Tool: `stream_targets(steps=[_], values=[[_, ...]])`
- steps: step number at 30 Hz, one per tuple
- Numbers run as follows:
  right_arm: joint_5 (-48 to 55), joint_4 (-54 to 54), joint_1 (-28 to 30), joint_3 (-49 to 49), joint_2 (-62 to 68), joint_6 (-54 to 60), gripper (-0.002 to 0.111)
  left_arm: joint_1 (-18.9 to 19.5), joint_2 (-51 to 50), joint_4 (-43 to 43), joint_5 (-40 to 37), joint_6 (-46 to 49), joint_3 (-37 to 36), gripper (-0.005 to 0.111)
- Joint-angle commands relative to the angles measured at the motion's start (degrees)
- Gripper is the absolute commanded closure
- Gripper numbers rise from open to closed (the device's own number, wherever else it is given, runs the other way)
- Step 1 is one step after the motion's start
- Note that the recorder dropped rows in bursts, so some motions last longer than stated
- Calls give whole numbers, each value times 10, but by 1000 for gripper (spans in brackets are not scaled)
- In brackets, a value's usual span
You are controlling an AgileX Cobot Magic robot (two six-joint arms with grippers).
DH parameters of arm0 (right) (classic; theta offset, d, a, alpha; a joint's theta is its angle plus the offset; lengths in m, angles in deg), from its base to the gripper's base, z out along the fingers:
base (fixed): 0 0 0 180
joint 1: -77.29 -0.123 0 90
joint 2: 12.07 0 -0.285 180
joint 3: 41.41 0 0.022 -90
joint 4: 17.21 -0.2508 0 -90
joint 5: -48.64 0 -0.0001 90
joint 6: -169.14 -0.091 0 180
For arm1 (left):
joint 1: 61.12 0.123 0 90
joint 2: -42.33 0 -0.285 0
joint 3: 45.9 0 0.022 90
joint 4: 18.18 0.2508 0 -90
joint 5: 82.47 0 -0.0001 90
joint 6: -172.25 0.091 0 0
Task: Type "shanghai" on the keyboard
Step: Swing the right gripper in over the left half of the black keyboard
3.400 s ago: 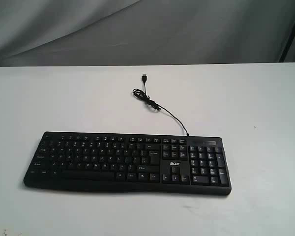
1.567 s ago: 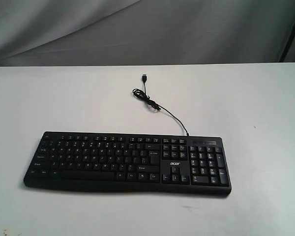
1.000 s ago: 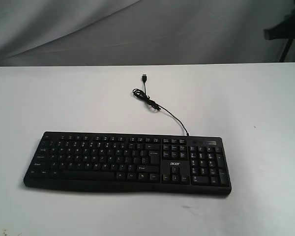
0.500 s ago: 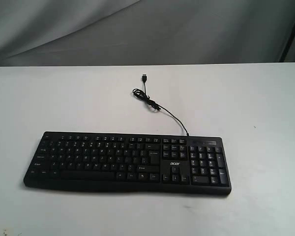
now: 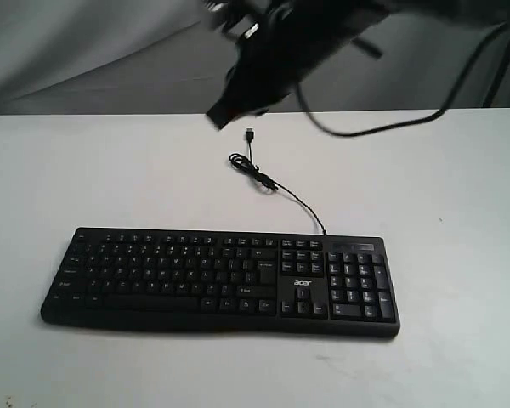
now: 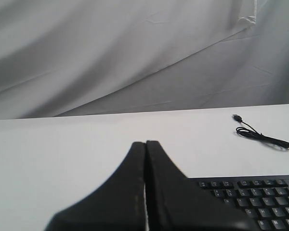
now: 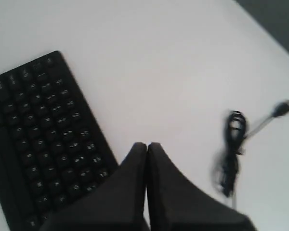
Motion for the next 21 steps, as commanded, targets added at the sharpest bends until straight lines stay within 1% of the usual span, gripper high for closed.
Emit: stream_targets(steps=[1,4,7,11,12,16,21], values=[[-49,-5,-77,2,76,31,108,-4,1,0,3,-2,-1,107],[-67,-5,-117,2,112,59,108,-4,1,0,3,-2,-1,107],[-84,-5,-145,14,138,66,108,-4,1,0,3,-2,-1,107],[-84,-13,-165,59,173,66,108,-4,1,0,3,-2,-1,107],[-83,-16,-172,87,192,65,108,-4,1,0,3,-2,-1,107],[-76,-31,-177,141,241,66,108,-4,1,0,3,-2,-1,107],[-74,-34,-177,145,260,68,108,-4,1,0,3,-2,-1,107]])
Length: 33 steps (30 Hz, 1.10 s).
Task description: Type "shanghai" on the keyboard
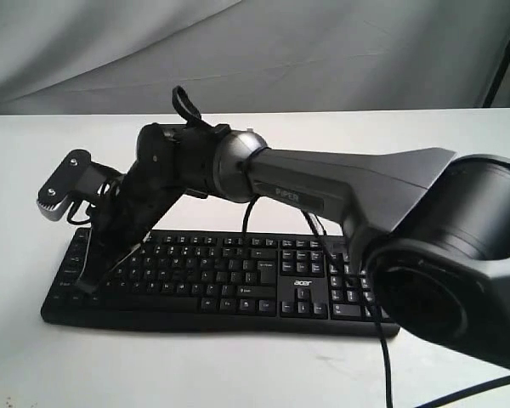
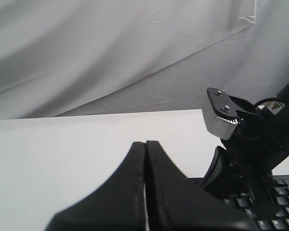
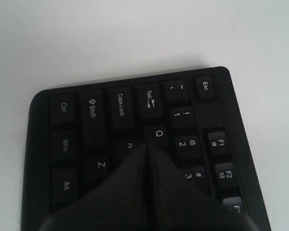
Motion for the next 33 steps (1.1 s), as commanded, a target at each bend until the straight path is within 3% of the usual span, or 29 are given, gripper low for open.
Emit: stream_targets(steps=[1,27,33], values=[[4,-10,0,5,5,7,108,-4,1,0,3,-2,-1,107],[14,-24,-1,5,16,31,108,-4,1,0,3,-2,-1,107],[43,25,0,3,-31,13,108,-4,1,0,3,-2,-1,107]])
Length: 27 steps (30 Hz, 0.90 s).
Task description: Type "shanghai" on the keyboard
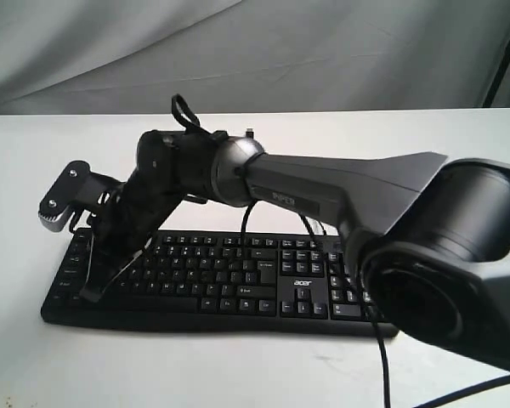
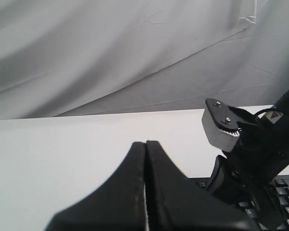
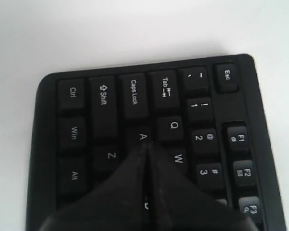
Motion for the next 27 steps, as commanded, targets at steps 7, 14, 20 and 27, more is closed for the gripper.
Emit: stream_targets(steps=[7,14,20,27], values=[[-1,93,3,-107,-114,-76,108,-4,1,0,3,-2,-1,107],[-104,51,30,-264,-176,-70,108,-4,1,0,3,-2,-1,107],[-124,18,39,-286,-175,-37,108,-4,1,0,3,-2,-1,107],[-147,-18,39,-286,-173,2,108,-4,1,0,3,-2,-1,107]])
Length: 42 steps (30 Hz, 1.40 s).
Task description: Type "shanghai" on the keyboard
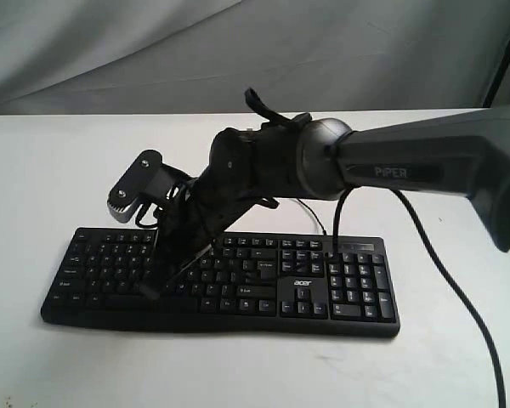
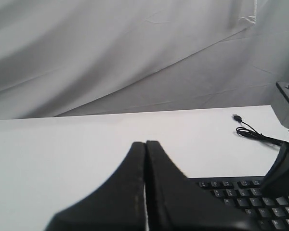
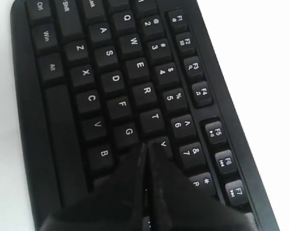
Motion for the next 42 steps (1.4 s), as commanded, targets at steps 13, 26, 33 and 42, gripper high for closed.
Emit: stream_targets(steps=[13,26,33,42], values=[[-20,-65,4,0,24,58,108,-4,1,0,3,-2,-1,107],[-18,-67,4,0,38,58,108,-4,1,0,3,-2,-1,107],[-16,-68,4,0,41,58,108,-4,1,0,3,-2,-1,107],[-11,-65,-4,35,24,66,108,-4,1,0,3,-2,-1,107]])
